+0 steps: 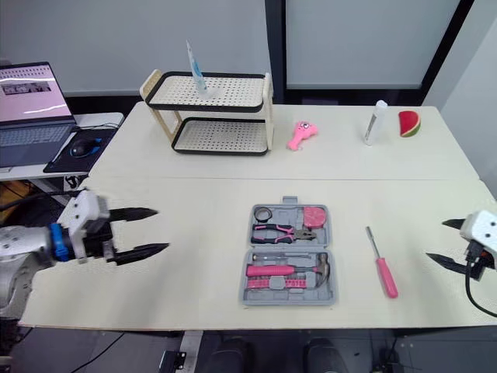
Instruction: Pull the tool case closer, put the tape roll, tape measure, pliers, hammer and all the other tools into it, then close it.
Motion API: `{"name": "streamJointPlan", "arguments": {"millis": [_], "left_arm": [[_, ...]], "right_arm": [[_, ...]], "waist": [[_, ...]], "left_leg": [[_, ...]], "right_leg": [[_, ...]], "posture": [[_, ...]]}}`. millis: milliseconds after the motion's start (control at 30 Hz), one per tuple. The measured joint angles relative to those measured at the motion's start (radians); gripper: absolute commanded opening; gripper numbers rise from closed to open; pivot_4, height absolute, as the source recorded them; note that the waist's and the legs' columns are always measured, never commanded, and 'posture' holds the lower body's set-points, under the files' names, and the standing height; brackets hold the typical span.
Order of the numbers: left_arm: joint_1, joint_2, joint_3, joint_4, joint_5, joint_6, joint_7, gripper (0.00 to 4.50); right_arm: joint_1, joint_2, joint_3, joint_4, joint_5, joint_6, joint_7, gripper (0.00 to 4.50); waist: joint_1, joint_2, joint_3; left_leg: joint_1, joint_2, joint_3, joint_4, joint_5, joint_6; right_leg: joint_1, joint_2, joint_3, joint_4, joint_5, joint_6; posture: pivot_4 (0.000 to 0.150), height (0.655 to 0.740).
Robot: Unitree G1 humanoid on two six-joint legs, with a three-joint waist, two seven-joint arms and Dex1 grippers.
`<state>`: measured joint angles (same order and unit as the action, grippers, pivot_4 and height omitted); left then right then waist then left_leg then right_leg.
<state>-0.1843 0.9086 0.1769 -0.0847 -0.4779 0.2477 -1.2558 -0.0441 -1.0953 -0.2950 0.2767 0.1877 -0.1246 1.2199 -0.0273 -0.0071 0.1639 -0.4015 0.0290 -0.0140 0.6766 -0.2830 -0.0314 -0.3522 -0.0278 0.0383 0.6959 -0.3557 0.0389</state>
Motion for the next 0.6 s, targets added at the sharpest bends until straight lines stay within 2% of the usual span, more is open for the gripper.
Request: {"name": "streamJointPlan", "arguments": {"millis": [133, 233, 400, 600], "left_arm": [[-0.087, -0.068, -0.149, -0.198, -0.034, 0.053, -0.016, 4.5], [-0.132, -0.112, -0.218, -0.264, -0.037, 0.061, -0.021, 4.5], [-0.153, -0.166, -0.286, -0.332, -0.058, 0.101, -0.01, 4.5], [-0.122, -0.188, -0.298, -0.358, -0.062, 0.124, 0.039, 4.5]], "right_arm": [[-0.048, -0.083, 0.135, -0.074, -0.06, -0.177, 0.128, 4.46], [-0.171, -0.088, 0.247, -0.062, -0.147, -0.343, 0.165, 4.46], [-0.39, -0.077, 0.441, 0.036, -0.348, -0.617, 0.171, 4.46], [-0.507, -0.016, 0.618, 0.144, -0.56, -0.877, 0.096, 4.46]], "waist": [[0.0, 0.0, 0.0], [-0.002, 0.001, 0.0], [-0.005, 0.0, 0.0], [-0.003, 0.0, 0.0]], "left_leg": [[0.0, 0.0, 0.0, 0.001, 0.0, 0.0], [0.001, 0.0, 0.0, 0.001, 0.0, 0.0], [0.001, 0.002, 0.0, 0.001, 0.001, -0.002], [0.001, 0.001, 0.0, 0.002, 0.001, -0.002]], "right_leg": [[0.0, 0.001, 0.001, -0.001, 0.0, 0.0], [0.001, 0.002, 0.002, -0.001, 0.0, 0.0], [0.001, 0.003, 0.003, -0.002, 0.0, 0.0], [0.001, 0.002, 0.003, -0.002, 0.0, 0.0]], "posture": [[0.15, 0.74], [0.15, 0.74], [0.15, 0.74], [0.15, 0.74]]}}
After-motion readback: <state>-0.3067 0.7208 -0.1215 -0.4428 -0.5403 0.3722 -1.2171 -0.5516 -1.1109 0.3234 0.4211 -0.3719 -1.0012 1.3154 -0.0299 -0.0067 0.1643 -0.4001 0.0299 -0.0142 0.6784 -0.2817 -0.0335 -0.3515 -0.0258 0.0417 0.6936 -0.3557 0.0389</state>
